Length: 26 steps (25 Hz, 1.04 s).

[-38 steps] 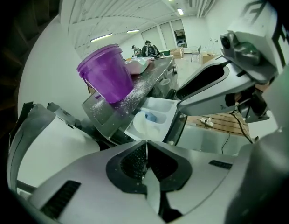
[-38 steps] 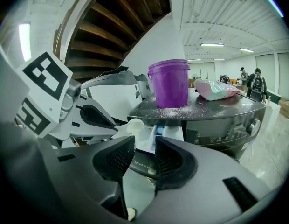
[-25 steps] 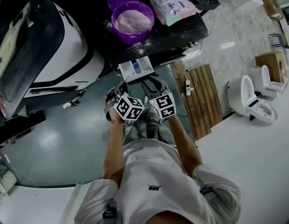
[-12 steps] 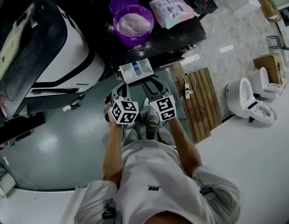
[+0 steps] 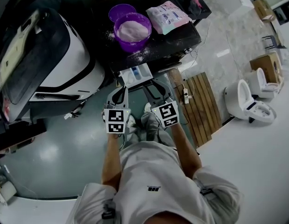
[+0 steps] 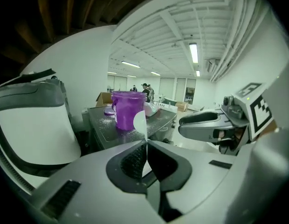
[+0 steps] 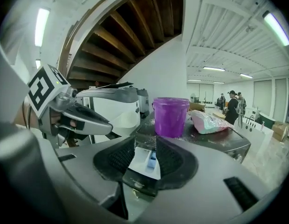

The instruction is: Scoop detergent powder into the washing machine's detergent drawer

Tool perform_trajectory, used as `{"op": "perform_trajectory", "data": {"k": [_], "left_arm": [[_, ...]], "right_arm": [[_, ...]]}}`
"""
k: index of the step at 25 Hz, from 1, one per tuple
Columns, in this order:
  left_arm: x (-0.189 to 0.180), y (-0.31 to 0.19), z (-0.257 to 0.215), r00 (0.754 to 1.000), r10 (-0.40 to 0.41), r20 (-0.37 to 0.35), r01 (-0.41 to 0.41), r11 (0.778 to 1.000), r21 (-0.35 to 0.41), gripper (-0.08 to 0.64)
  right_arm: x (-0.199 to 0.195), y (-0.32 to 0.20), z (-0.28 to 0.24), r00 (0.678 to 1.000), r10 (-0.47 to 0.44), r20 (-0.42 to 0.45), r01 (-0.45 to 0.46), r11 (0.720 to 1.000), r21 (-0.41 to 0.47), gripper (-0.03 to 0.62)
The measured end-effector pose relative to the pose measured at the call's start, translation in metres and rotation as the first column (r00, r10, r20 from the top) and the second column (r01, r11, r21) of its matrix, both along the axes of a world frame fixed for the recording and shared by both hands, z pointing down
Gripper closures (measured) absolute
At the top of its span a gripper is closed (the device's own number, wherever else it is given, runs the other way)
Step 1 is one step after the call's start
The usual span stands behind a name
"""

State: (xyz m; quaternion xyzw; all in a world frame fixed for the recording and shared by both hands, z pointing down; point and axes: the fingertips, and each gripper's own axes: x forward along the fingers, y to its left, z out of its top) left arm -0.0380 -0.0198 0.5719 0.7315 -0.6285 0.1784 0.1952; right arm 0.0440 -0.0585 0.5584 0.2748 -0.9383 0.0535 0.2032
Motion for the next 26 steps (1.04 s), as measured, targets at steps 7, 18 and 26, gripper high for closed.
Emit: {"op": "perform_trajectory", "data": {"k": [7,18,26], "left_arm": [[0.005,0.022,-0.006,0.998,0.019,-0.065,-0.017,1.0,0.022,0.545],[-0.002,0.039,-0.029,0.997,0.066,-0.051,-0.062,0.995,0.083,0.545],[-0.017,0.046,-0.046,0.997,0.075,-0.033,-0.07,0.988,0.135,0.545]], "right_arm": [[-0.001,0.021,-0.009,1.0,0.017,-0.011,-0.017,1.0,-0.004,0.454],[-0.012,0.038,-0.031,0.999,0.043,0.01,-0.044,0.996,0.074,0.454],[-0.018,0.043,-0.056,0.997,0.078,0.028,-0.08,0.991,0.107,0.454]]}}
